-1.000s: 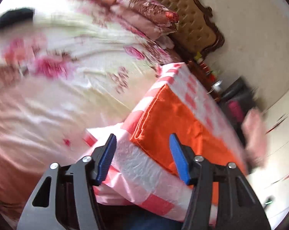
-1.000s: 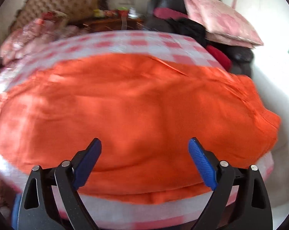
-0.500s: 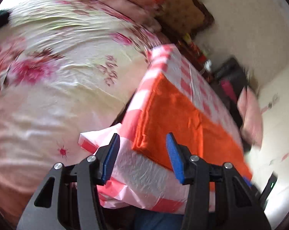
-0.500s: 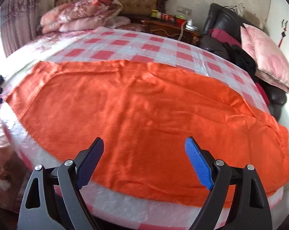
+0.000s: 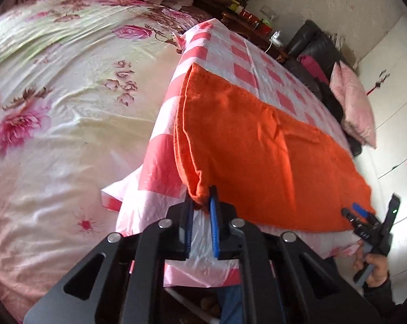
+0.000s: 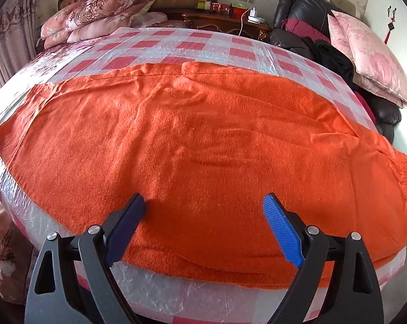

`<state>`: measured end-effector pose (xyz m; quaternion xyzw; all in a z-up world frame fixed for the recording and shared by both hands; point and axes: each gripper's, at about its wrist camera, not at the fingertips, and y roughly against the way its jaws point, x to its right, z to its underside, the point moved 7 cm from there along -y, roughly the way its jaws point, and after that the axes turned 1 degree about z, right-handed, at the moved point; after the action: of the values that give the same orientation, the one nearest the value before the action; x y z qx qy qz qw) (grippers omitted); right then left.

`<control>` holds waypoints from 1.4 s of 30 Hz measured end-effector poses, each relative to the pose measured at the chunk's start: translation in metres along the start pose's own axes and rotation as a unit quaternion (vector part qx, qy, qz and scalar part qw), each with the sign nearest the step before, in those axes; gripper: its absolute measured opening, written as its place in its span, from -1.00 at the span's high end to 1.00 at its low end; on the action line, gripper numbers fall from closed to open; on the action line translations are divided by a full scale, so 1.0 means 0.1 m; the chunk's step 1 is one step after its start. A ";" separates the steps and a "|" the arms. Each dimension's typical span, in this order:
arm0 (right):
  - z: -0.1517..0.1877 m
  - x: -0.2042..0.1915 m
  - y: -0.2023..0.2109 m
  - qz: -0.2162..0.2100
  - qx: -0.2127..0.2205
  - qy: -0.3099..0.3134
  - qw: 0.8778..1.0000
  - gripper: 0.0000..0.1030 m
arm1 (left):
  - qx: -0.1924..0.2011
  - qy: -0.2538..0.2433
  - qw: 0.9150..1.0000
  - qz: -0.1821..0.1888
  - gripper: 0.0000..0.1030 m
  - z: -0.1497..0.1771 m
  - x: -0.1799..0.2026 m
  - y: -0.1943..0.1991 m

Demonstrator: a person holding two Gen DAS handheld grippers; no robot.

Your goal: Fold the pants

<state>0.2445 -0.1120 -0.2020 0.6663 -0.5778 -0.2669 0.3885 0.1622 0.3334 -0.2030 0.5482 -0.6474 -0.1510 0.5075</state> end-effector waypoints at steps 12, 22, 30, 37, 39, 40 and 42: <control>-0.11 -0.58 -0.02 -0.041 0.001 0.051 0.998 -0.67 | 0.050 0.124 0.989 0.064 0.66 -0.20 -0.70 0.21; -0.09 -0.59 -0.04 -0.048 -0.005 0.040 0.998 -0.72 | 0.089 0.322 0.904 0.269 -0.25 0.27 -1.10 -0.03; -0.10 -0.59 -0.03 -0.042 -0.005 0.042 0.998 -0.73 | 0.076 0.360 0.864 0.344 0.07 0.28 -1.05 -0.21; -0.09 -0.59 -0.03 -0.041 -0.006 0.046 0.998 -0.73 | 0.097 0.335 0.873 0.341 0.36 0.01 -1.03 -0.05; -0.09 -0.59 -0.04 -0.042 -0.006 0.044 0.998 -0.73 | 0.102 0.319 0.879 0.341 0.36 -0.07 -0.97 0.04; -0.09 -0.59 -0.04 -0.043 -0.006 0.042 0.998 -0.73 | 0.096 0.316 0.883 0.332 0.36 -0.10 -0.93 0.04; -0.09 -0.58 -0.04 -0.044 -0.005 0.040 0.998 -0.73 | 0.077 0.319 0.898 0.291 0.36 -0.09 -0.92 -0.04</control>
<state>0.2430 -0.0531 -0.2054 0.6989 -0.5309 -0.2598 0.4026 0.1608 0.4143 -0.2468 0.3911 -0.5909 0.2371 0.6646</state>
